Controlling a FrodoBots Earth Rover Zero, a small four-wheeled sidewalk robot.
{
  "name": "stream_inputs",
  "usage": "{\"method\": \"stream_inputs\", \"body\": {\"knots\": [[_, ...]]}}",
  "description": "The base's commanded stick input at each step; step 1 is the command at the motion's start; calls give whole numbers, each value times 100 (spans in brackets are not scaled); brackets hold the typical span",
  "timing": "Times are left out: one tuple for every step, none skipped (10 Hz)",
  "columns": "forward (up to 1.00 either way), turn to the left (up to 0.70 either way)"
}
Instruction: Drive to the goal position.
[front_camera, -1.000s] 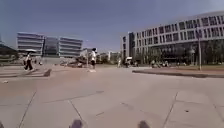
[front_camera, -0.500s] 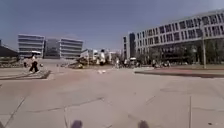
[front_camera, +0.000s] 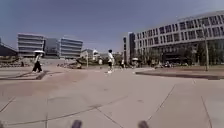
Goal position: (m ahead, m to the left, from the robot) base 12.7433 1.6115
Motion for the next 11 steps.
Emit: {"method": "stream_inputs", "body": {"knots": [[70, 19], [70, 16], [70, 3], [70, 0], [70, 0], [70, 0], [70, 0], [70, 0], [70, 0], [70, 0], [70, 0]]}}
